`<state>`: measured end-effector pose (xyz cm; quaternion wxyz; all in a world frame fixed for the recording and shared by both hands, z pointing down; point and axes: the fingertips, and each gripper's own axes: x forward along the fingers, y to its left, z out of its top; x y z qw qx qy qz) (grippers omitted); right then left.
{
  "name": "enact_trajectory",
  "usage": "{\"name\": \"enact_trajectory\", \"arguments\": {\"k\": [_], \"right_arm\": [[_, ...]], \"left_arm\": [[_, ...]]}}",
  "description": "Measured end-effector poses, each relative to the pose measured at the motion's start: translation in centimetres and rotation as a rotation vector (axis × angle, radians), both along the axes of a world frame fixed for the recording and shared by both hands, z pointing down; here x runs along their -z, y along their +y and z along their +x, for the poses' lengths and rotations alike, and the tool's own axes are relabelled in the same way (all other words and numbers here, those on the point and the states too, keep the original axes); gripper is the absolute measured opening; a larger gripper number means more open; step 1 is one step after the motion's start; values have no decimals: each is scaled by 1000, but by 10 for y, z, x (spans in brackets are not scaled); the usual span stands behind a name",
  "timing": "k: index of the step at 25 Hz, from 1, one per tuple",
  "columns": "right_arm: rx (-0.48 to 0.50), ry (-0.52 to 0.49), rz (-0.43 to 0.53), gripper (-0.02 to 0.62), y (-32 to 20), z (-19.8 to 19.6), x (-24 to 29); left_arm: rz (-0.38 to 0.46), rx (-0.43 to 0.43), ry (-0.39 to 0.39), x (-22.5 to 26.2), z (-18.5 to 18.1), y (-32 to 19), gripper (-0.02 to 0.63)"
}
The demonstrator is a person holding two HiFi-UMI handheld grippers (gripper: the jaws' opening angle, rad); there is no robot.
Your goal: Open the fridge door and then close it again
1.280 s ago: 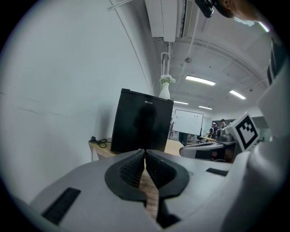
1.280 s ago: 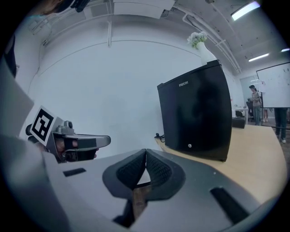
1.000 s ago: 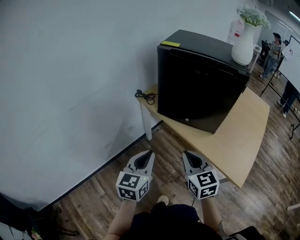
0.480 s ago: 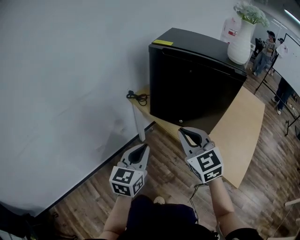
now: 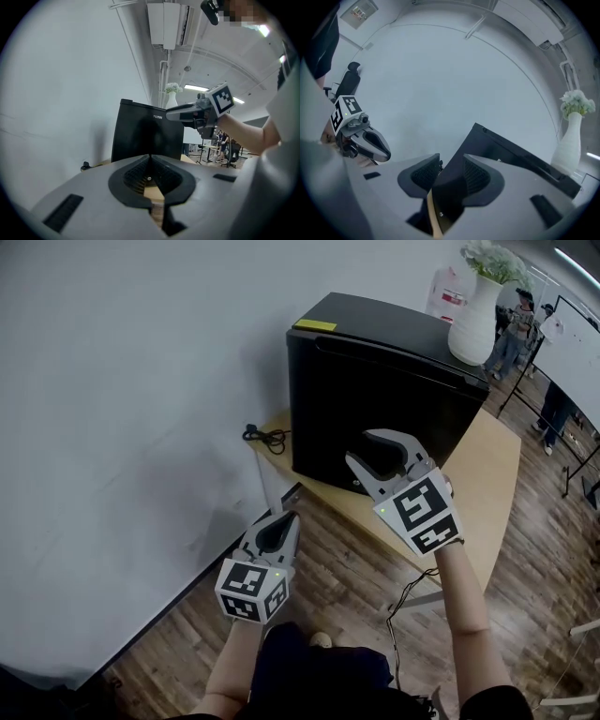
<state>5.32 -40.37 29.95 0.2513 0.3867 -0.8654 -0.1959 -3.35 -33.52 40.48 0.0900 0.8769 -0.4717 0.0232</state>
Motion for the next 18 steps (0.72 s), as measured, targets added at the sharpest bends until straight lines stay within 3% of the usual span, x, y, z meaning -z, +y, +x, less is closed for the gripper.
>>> {"name": "enact_trajectory", "arguments": {"k": [9,18], "right_arm": [[-85,119,90,175,-65,-12,52],[-131,362,86,190,-115,-27,65]], "left_arm": [[26,-62,5,27,-16,-41,9],[42,-105,7,37,-31,-70,9]]}}
